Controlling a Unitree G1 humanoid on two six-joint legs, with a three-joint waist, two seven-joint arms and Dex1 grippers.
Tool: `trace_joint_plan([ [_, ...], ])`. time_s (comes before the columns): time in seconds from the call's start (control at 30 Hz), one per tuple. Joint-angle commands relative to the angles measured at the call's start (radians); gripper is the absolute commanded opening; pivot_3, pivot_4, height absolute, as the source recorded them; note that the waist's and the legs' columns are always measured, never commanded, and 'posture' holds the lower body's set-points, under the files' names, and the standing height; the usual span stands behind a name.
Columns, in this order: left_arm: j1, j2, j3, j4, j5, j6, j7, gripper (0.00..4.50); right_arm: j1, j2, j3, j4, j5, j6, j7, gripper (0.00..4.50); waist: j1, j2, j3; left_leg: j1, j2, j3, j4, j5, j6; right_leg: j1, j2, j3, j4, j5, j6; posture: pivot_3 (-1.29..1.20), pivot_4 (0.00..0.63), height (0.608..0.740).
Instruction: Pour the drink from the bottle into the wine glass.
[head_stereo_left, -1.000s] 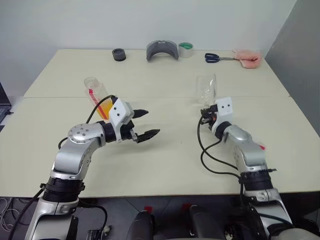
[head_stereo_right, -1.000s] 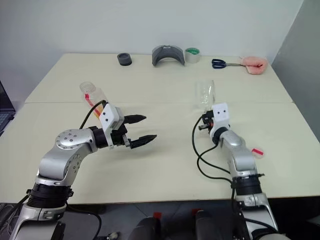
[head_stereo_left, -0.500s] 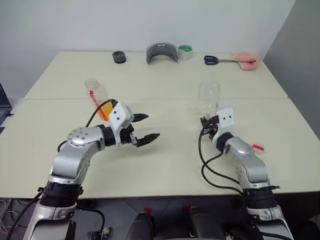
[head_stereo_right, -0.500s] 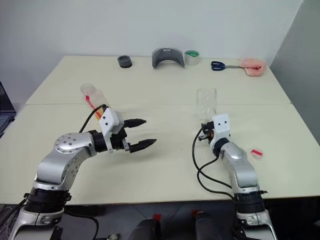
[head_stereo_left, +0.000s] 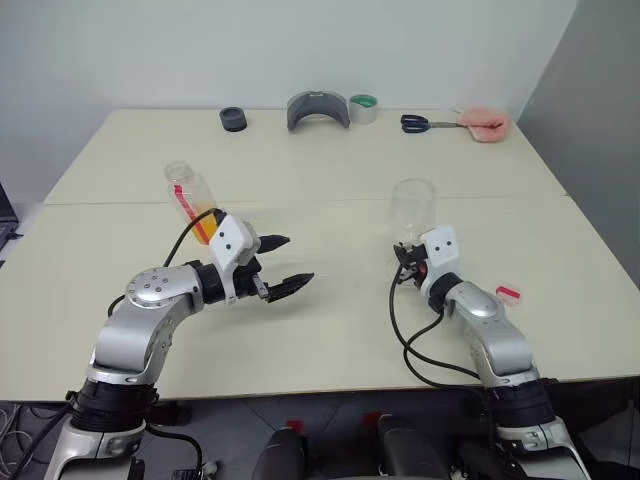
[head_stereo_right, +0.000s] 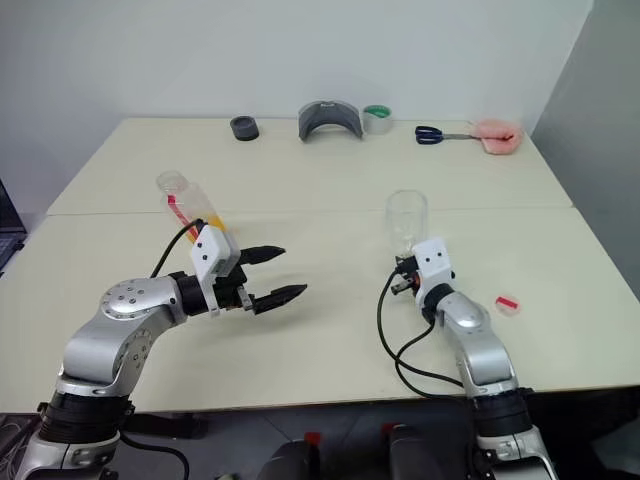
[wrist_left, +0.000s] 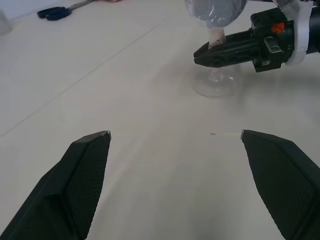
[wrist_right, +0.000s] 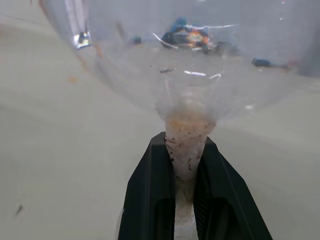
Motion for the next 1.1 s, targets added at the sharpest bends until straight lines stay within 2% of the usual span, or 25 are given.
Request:
trace_joint_plan([
  [0.03,0.025,0.019,0.066,-0.054,0.003,-0.003,0.056,4.5,-0.1,0.073,0.014,0.066,0.031,-0.074,0.025,0.16,-0.006,0.002,0.001,0.0,0.0,0.0,0.0,0.0,0.0,0.0,0.0,0.0,0.0,0.0,0.0,0.0,0.15,0.74],
  [0.33,0.055,0.051,0.147,-0.071,0.008,-0.001,0.132,4.5,-0.375,0.22,0.039,0.496,-0.01,-0.315,0.076,0.16,-0.01,0.004,0.003,-0.002,-0.001,-0.001,-0.002,0.0,0.0,-0.002,-0.001,-0.001,-0.001,0.0,0.0,0.0,0.15,0.74],
  [0.5,0.056,0.044,0.172,-0.097,-0.016,0.022,0.172,4.5,-0.444,0.251,0.078,0.662,-0.041,-0.406,0.134,0.16,-0.011,0.005,0.003,-0.002,-0.002,-0.001,-0.002,0.0,0.0,-0.002,-0.002,-0.001,-0.001,0.0,0.0,0.0,0.15,0.74],
  [0.77,0.091,0.043,0.244,-0.168,-0.125,0.1,0.186,4.5,-0.445,0.272,0.088,0.741,-0.057,-0.451,0.166,0.16,-0.013,0.005,0.003,-0.002,-0.001,-0.002,-0.002,0.0,0.0,-0.002,-0.002,-0.001,0.0,0.0,0.0,0.0,0.15,0.74],
  [0.87,0.103,0.072,0.269,-0.182,-0.184,0.138,0.15,4.5,-0.45,0.278,0.076,0.755,-0.051,-0.453,0.166,0.16,-0.013,0.005,0.003,-0.002,-0.001,-0.002,-0.002,0.0,0.0,-0.002,-0.002,-0.001,0.0,0.0,0.0,0.0,0.15,0.74],
  [1.07,0.095,0.118,0.271,-0.163,-0.188,0.128,0.122,4.5,-0.445,0.28,0.074,0.761,-0.052,-0.458,0.172,0.16,-0.013,0.005,0.003,-0.001,-0.001,-0.002,-0.002,0.0,0.0,-0.002,-0.001,-0.001,0.0,0.0,0.0,0.0,0.15,0.74],
  [1.1,0.09,0.121,0.267,-0.159,-0.186,0.124,0.121,4.5,-0.443,0.279,0.072,0.757,-0.051,-0.458,0.172,0.51,-0.013,0.005,0.003,-0.001,-0.001,-0.002,-0.002,0.0,0.0,-0.002,-0.001,-0.001,0.0,0.0,0.0,0.0,0.15,0.74],
])
